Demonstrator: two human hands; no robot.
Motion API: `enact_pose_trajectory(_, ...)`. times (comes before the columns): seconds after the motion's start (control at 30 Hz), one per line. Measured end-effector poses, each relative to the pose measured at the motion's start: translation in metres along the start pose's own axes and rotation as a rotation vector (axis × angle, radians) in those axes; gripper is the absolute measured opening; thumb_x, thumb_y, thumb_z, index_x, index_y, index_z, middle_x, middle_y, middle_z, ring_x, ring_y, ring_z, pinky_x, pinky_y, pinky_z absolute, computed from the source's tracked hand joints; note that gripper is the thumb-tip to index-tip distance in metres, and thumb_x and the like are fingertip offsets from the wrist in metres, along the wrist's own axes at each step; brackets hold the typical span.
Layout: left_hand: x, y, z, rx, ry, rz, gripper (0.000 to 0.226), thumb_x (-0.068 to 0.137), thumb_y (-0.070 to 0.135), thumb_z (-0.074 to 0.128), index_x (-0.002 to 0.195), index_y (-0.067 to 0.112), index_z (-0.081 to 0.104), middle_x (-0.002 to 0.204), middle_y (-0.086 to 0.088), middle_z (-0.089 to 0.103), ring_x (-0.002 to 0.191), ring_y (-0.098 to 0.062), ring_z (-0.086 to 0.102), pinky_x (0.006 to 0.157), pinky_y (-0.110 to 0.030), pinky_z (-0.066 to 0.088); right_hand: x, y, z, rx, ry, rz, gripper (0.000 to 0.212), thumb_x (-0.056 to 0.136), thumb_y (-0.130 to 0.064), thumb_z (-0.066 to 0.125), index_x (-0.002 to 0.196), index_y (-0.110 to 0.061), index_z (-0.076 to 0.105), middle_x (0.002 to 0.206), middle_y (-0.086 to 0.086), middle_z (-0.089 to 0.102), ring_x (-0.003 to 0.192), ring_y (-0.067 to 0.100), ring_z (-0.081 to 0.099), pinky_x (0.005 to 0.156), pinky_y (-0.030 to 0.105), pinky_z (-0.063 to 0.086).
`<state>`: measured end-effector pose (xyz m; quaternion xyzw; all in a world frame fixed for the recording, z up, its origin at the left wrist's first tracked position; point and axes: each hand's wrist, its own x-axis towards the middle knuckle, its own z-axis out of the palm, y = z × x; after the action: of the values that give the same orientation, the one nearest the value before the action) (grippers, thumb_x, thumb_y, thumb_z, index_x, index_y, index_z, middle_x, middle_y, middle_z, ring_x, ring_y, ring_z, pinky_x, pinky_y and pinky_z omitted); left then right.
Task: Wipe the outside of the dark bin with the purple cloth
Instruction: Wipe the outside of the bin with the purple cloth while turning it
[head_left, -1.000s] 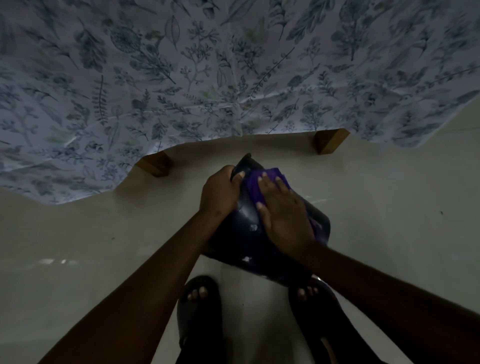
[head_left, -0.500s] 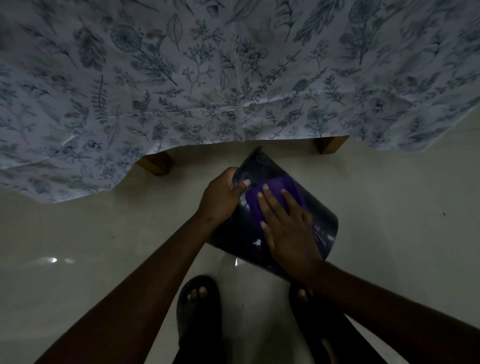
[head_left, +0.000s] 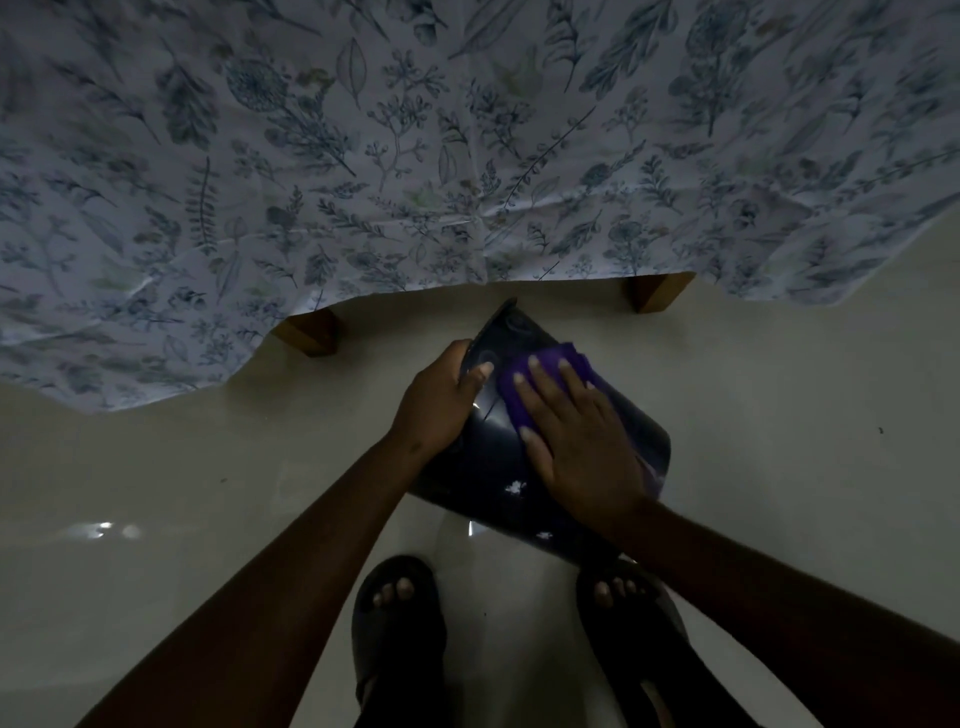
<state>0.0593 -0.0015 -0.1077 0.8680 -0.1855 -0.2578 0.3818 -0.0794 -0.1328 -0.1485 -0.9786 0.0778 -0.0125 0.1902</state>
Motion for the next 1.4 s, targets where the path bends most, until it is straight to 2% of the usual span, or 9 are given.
enact_pose_trajectory(0.2, -0.010, -0.005, 0.000, 0.014, 0.047, -0.003, 0.026, 0.098, 0.033, 0.048, 0.120, 0.022, 0.056, 0.102, 0.008, 0.065, 0.092, -0.013, 0.062, 0.072, -0.018, 0.046, 0.035, 0.044, -0.001, 0.344, -0.037, 0.461, 0.060, 0.094, -0.055, 0.021, 0.140, -0.023, 0.040, 0.137, 0.004, 0.054, 0.121, 0.024, 0.055, 0.101, 0.041, 0.044)
enact_pose_trajectory(0.43, 0.006, 0.009, 0.003, 0.088, 0.051, -0.067, 0.027, 0.097, 0.037, 0.046, 0.114, 0.021, 0.058, 0.107, -0.002, 0.068, 0.094, -0.021, 0.063, 0.084, -0.037, 0.052, -0.017, -0.019, 0.008, 0.036, 0.059, 0.102, 0.056, 0.098, -0.042, 0.029, 0.151, -0.026, 0.021, 0.159, 0.001, 0.024, 0.147, 0.026, 0.015, 0.114, 0.046, 0.019)
enact_pose_trajectory(0.53, 0.014, 0.017, -0.002, -0.014, -0.019, -0.077, 0.026, 0.097, 0.033, 0.051, 0.117, 0.018, 0.056, 0.108, -0.002, 0.066, 0.097, -0.019, 0.063, 0.077, -0.030, 0.049, 0.024, -0.004, 0.000, 0.100, 0.098, 0.150, 0.053, 0.099, -0.041, 0.031, 0.150, -0.023, 0.026, 0.155, 0.003, 0.033, 0.143, 0.023, 0.027, 0.112, 0.045, 0.029)
enact_pose_trajectory(0.7, -0.020, -0.005, -0.009, -0.085, -0.085, -0.030, 0.035, 0.091, 0.034, 0.062, 0.121, 0.026, 0.048, 0.103, 0.015, 0.058, 0.086, 0.011, 0.054, 0.067, -0.003, 0.044, 0.060, 0.036, -0.009, 0.252, 0.067, 0.359, 0.058, 0.096, -0.055, 0.024, 0.132, -0.015, 0.046, 0.123, 0.008, 0.060, 0.112, 0.026, 0.057, 0.091, 0.034, 0.042)
enact_pose_trajectory(0.8, -0.021, -0.009, -0.004, -0.107, -0.001, -0.043, 0.030, 0.092, 0.035, 0.061, 0.117, 0.025, 0.050, 0.098, 0.015, 0.058, 0.083, 0.008, 0.056, 0.063, -0.001, 0.044, 0.026, 0.003, 0.001, 0.154, 0.086, 0.345, 0.060, 0.098, -0.047, 0.028, 0.148, -0.014, 0.030, 0.152, 0.009, 0.037, 0.140, 0.026, 0.033, 0.114, 0.044, 0.028)
enact_pose_trajectory(0.9, -0.014, -0.002, -0.005, -0.109, -0.007, -0.029, 0.035, 0.093, 0.035, 0.057, 0.125, 0.021, 0.050, 0.104, 0.013, 0.058, 0.086, 0.001, 0.057, 0.066, -0.007, 0.043, -0.006, -0.041, 0.012, -0.010, 0.023, 0.169, 0.065, 0.096, -0.044, 0.025, 0.153, -0.017, 0.006, 0.161, 0.005, 0.002, 0.149, 0.022, -0.001, 0.118, 0.045, 0.005)
enact_pose_trajectory(1.03, -0.009, 0.002, -0.005, -0.211, -0.019, -0.043, 0.040, 0.093, 0.033, 0.057, 0.130, 0.020, 0.047, 0.112, 0.008, 0.059, 0.099, -0.007, 0.060, 0.080, -0.017, 0.046, 0.026, -0.019, 0.008, -0.069, 0.020, 0.030, 0.060, 0.098, -0.041, 0.026, 0.152, -0.018, 0.014, 0.160, 0.006, 0.015, 0.148, 0.022, 0.010, 0.117, 0.044, 0.015)
enact_pose_trajectory(1.17, -0.010, -0.003, -0.002, -0.190, 0.040, -0.054, 0.035, 0.093, 0.030, 0.058, 0.126, 0.021, 0.049, 0.106, 0.010, 0.061, 0.090, 0.003, 0.058, 0.069, -0.005, 0.044, 0.040, 0.022, -0.006, 0.041, 0.087, 0.263, 0.056, 0.099, -0.040, 0.034, 0.148, -0.014, 0.030, 0.151, 0.010, 0.038, 0.140, 0.025, 0.034, 0.113, 0.043, 0.030)
enact_pose_trajectory(1.4, -0.016, -0.008, 0.000, -0.203, 0.047, -0.089, 0.033, 0.093, 0.032, 0.058, 0.124, 0.024, 0.051, 0.106, 0.008, 0.065, 0.096, -0.009, 0.064, 0.081, -0.026, 0.052, -0.011, -0.029, 0.017, -0.063, -0.006, 0.126, 0.062, 0.097, -0.042, 0.026, 0.153, -0.023, 0.005, 0.162, 0.002, 0.004, 0.149, 0.022, -0.002, 0.118, 0.048, 0.010)
